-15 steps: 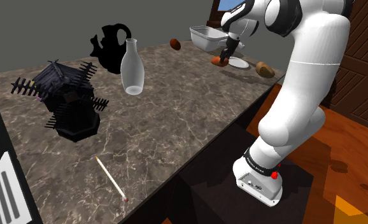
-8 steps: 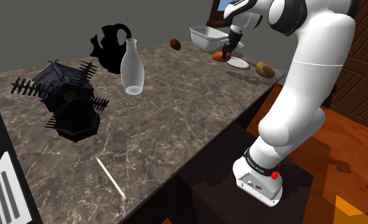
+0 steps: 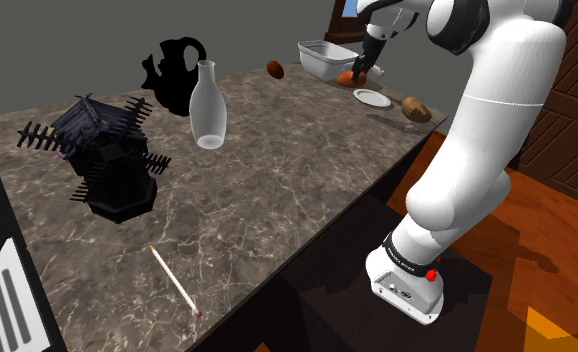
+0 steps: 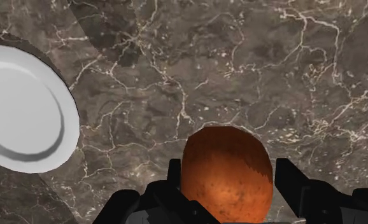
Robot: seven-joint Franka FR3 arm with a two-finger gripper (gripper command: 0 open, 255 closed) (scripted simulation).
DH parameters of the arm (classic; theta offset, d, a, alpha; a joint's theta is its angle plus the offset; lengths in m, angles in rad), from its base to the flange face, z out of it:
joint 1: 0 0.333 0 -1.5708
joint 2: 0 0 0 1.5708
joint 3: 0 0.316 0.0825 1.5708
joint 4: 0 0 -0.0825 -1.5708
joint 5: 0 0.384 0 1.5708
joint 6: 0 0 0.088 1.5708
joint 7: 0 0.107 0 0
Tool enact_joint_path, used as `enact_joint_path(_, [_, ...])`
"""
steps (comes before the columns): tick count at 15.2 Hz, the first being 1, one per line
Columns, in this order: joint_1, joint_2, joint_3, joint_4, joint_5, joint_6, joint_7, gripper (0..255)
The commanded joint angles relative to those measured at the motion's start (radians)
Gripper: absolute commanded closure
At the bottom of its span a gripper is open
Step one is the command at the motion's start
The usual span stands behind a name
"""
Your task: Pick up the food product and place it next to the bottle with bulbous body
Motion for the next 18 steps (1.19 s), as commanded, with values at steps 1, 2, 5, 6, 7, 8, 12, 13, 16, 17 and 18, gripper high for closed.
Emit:
enact_joint_path(1, [-0.001,-0.001,-0.001,0.024,-0.002,-0.026,0.002,255])
enact_joint_path(2, [-0.001,-0.003,-0.002,0.035,-0.004,-0.038,0.004,255])
enact_joint_path(5, [-0.002,-0.008,-0.004,0.070,-0.008,-0.077,0.007,255])
enact_joint_path(6, [-0.003,-0.009,-0.004,0.082,-0.009,-0.090,0.009,255])
enact_joint_path(7, [-0.004,-0.010,-0.005,0.094,-0.010,-0.103,0.010,255])
enact_joint_path(8, [-0.004,-0.010,-0.005,0.107,-0.011,-0.116,0.011,255])
enact_joint_path(12, [-0.008,-0.010,-0.007,0.161,-0.012,-0.170,0.014,255])
enact_joint_path(13, [-0.009,-0.009,-0.007,0.176,-0.012,-0.184,0.014,255])
enact_joint_path(16, [-0.013,-0.005,-0.009,0.222,-0.011,-0.226,0.016,255])
enact_joint_path(17, [-0.015,-0.003,-0.009,0.238,-0.011,-0.240,0.016,255])
enact_joint_path(18, [-0.016,-0.001,-0.009,0.254,-0.010,-0.254,0.017,255])
